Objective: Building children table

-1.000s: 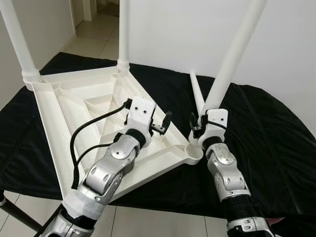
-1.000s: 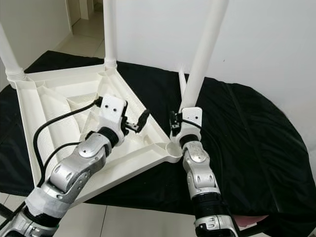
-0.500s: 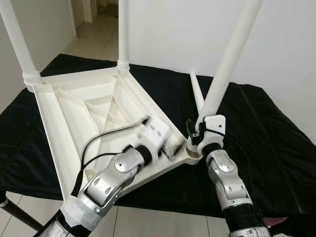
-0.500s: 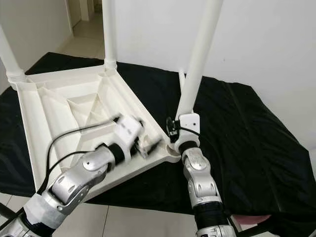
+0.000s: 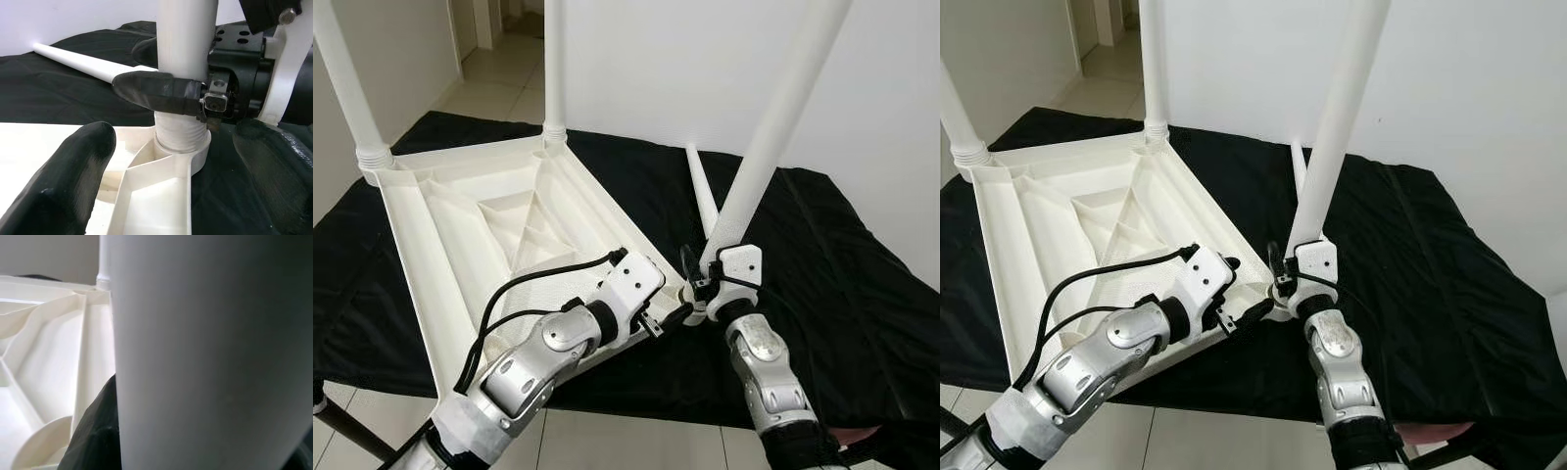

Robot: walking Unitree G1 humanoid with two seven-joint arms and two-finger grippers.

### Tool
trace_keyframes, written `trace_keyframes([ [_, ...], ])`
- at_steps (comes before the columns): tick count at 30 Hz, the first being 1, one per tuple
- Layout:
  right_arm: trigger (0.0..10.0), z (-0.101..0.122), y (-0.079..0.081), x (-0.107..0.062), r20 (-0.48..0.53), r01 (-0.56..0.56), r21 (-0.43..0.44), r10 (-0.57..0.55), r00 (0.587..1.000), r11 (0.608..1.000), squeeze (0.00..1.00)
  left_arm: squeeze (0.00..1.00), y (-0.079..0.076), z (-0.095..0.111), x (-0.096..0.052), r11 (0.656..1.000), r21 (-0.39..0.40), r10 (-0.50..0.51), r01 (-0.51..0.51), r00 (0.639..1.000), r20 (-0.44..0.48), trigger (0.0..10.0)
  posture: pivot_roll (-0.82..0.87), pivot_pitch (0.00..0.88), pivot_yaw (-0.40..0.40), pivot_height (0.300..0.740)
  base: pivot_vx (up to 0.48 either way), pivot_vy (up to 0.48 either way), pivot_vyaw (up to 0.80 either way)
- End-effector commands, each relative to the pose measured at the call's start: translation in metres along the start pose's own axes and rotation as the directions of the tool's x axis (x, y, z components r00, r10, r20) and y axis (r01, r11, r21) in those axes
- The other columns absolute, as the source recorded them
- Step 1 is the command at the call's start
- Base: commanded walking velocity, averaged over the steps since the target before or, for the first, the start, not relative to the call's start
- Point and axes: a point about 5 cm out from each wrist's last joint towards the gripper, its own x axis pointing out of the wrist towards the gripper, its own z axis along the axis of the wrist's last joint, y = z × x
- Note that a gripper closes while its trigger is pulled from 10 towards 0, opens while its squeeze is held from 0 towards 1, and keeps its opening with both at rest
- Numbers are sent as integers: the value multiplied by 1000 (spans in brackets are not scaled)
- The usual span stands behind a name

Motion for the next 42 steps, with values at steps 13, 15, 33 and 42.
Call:
trace_keyframes([
  [13, 10000, -30, -4, -11, -88, -82, 8, 83, 993, 997, 0, 0, -4, -5, -4, 996, 31, -78, 79, 996, -31, 10000, 25, 0, -117, 740, 0, 0, 0],
  [15, 10000, -32, -5, -11, -97, -82, 16, 83, 992, 997, 0, 0, -4, -5, -4, 997, 31, -76, 77, 997, -31, 10000, 25, 0, -117, 740, 0, 0, 0],
  [33, 10000, -57, -15, -13, -239, 30, 207, 21, 971, 978, 0, 0, -3, -2, -7, 997, 38, -65, 66, 998, -27, 10000, 29, 0, -114, 740, 0, 0, 0],
  [42, 10000, -61, -17, -7, -325, 61, 206, 10, 946, 977, 0, 0, -2, -1, -7, 997, 40, -63, 64, 998, -24, 10000, 27, 0, -114, 740, 0, 0, 0],
])
